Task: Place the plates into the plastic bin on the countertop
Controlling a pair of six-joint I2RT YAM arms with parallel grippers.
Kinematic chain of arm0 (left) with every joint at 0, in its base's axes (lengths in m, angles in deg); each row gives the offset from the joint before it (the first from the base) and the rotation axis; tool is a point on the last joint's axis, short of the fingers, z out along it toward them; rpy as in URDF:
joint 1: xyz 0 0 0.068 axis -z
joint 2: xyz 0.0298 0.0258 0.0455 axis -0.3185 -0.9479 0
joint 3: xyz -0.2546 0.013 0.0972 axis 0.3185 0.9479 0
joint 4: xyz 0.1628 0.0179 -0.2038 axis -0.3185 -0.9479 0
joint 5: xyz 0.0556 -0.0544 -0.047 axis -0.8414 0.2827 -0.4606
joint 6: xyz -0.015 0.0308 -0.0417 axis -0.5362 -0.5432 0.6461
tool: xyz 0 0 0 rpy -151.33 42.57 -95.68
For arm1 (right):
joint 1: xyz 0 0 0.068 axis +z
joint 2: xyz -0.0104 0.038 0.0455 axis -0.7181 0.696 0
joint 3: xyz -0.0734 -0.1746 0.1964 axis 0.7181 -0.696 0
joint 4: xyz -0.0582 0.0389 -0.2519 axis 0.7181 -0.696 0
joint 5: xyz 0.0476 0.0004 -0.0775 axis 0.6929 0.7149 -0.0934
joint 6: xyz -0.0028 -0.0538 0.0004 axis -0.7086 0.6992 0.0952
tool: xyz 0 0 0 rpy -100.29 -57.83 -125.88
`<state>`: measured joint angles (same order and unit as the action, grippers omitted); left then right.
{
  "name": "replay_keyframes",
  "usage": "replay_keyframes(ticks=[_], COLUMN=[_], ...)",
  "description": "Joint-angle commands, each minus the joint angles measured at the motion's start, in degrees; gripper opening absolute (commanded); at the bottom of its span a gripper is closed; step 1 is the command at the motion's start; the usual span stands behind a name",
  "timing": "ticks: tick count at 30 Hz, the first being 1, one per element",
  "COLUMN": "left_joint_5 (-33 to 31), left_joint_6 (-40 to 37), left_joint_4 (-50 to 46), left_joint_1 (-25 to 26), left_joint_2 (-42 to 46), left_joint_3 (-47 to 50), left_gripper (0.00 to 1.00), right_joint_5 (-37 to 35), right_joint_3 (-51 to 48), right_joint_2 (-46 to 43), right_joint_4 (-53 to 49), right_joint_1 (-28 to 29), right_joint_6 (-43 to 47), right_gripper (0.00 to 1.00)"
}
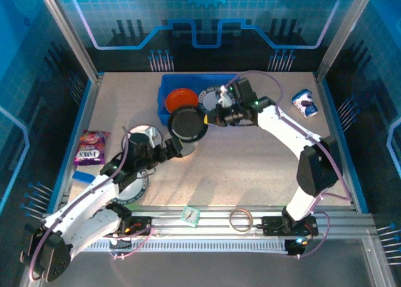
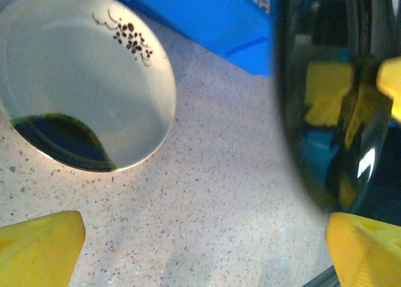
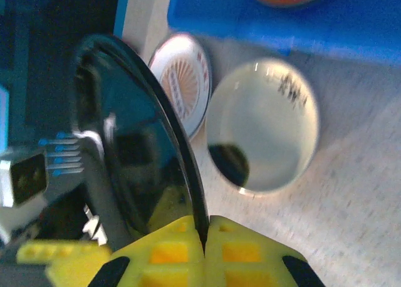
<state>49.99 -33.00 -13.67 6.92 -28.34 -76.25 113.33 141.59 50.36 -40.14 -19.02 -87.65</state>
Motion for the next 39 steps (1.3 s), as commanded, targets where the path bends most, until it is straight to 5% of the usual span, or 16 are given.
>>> replay_keyframes(ticks=[1, 19, 39], left_joint_5=[-1.78, 2.53, 2.63], left_joint_6=[-3.52, -6.34, -5.71], left_joint_4=[-2.71, 0.40, 1.63], left_joint_1=[0.26, 0.05, -0.54], left_joint_2=[1.27, -4.51, -7.07], left_joint_3=[-1.26, -3.07, -2.59], left_gripper=[0.99, 0.99, 0.99], right_joint_5=[-7.36, -9.56, -10.63], right_joint_3=[8.06, 43.72, 61.18], right_joint_2=[5.49, 36.14, 52.24], right_joint_4=[-8.26, -4.49, -8.93], right_joint_1=[-1.59, -3.76, -3.77], right_joint_6=[3.32, -8.63, -11.80], right_gripper=[0.00, 0.00, 0.00])
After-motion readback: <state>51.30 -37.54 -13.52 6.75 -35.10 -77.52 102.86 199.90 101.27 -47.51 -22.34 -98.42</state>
